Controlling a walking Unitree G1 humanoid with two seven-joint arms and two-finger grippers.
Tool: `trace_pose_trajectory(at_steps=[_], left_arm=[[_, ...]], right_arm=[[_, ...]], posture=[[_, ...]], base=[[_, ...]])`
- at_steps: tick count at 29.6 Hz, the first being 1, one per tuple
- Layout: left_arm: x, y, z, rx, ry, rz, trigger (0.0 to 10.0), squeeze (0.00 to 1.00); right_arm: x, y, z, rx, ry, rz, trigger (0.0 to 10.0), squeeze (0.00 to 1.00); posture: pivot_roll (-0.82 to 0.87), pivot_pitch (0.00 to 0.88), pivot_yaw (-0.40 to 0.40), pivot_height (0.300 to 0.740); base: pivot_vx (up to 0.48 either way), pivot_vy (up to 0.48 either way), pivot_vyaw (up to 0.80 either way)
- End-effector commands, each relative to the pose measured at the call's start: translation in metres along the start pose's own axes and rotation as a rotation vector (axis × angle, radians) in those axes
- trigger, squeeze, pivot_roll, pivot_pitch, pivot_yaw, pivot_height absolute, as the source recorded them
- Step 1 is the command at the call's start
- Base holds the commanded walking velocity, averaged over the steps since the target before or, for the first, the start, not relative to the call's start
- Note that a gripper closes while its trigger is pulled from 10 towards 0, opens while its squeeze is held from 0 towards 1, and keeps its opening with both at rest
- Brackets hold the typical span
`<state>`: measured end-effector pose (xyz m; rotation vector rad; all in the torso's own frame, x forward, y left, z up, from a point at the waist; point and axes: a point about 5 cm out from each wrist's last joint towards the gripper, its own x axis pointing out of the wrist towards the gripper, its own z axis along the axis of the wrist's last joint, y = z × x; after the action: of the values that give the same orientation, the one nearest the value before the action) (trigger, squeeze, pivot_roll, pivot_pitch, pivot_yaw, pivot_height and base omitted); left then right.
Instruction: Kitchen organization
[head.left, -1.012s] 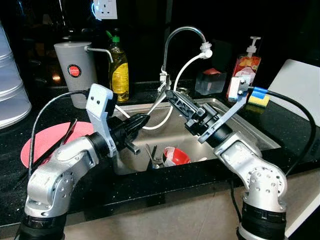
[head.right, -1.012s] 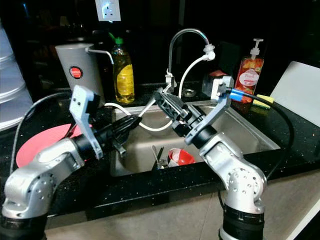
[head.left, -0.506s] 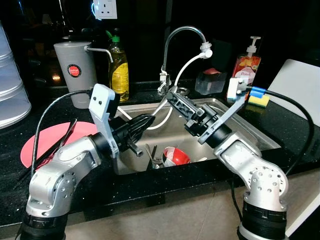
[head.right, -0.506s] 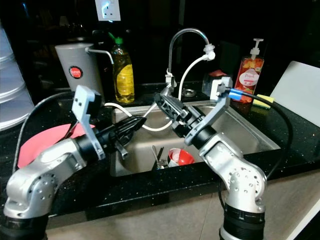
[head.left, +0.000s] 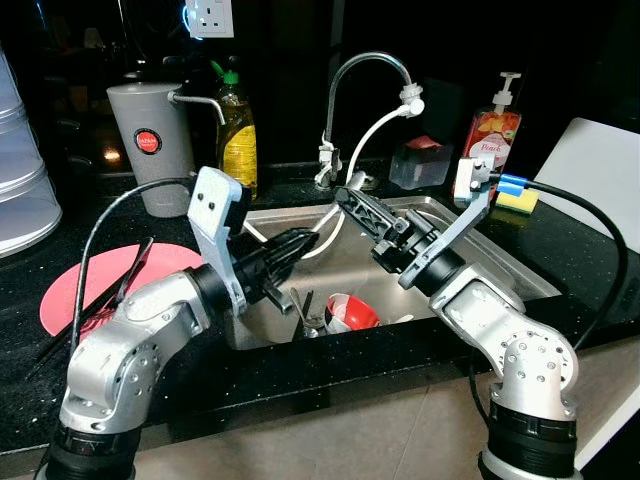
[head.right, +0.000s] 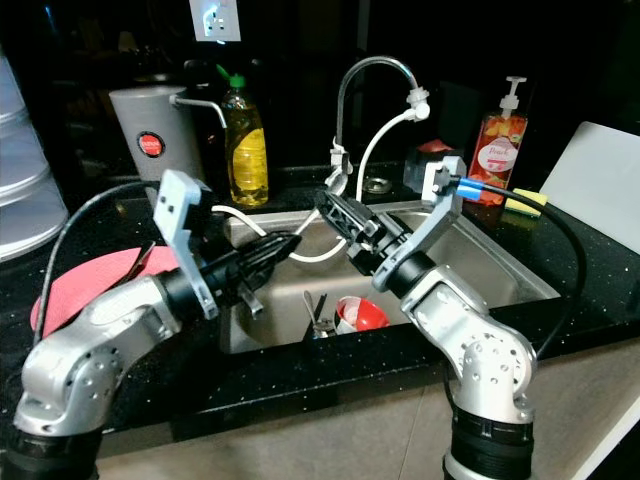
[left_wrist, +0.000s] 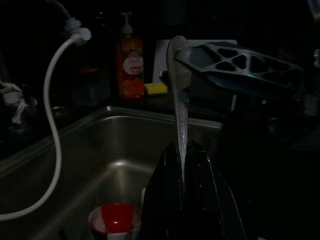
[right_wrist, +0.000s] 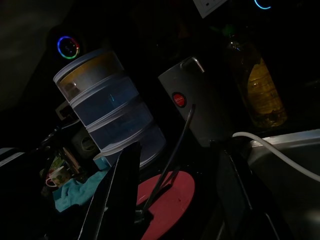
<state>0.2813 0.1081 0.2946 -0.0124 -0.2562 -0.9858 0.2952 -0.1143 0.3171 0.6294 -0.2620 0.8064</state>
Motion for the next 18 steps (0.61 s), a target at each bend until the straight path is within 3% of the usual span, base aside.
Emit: trace_pose_trajectory(at_steps=[1,6,8,9,10,18], left_arm=[[0.0008,-0.0084,-0.0011,-0.005,0.008,-0.047,10.0,0.0],[0.0014,-0.0092,-0.0044,0.004,0.027,-0.044,10.0,0.0],[0.0017,-0.0076,-0.0044,0.004,0.028,-0.032,10.0,0.0],[0.0017,-0.0076,-0.0044,0.004,0.028,-0.032,10.0,0.0],[0.0018,-0.0072,-0.0042,0.005,0.029,-0.031,10.0,0.0],[0.0023,-0.0057,-0.0038,0.016,0.03,-0.017,10.0,0.0]], right_arm=[[0.0021,0.002,-0.0017,0.011,0.012,0.01,10.0,0.0],[0.0023,0.0018,-0.0016,0.014,0.012,0.007,9.8,0.0],[0.0022,0.0018,-0.0012,0.014,0.01,0.007,3.2,0.0],[0.0022,0.0018,-0.0012,0.014,0.01,0.007,3.2,0.0],[0.0021,0.0016,-0.001,0.014,0.009,0.006,0.0,0.0],[0.0017,0.0026,-0.0005,0.019,0.004,0.014,0.0,0.0]], posture=[[-0.06,0.03,-0.021,0.74],[-0.07,0.034,-0.02,0.74],[-0.07,0.034,-0.02,0.74],[-0.07,0.034,-0.02,0.74],[-0.07,0.036,-0.02,0.74],[-0.07,0.037,-0.02,0.74]], base=[[0.0,0.0,0.0],[0.0,0.0,0.0],[0.0,0.0,0.0],[0.0,0.0,0.0],[0.0,0.0,0.0],[0.0,0.0,0.0]])
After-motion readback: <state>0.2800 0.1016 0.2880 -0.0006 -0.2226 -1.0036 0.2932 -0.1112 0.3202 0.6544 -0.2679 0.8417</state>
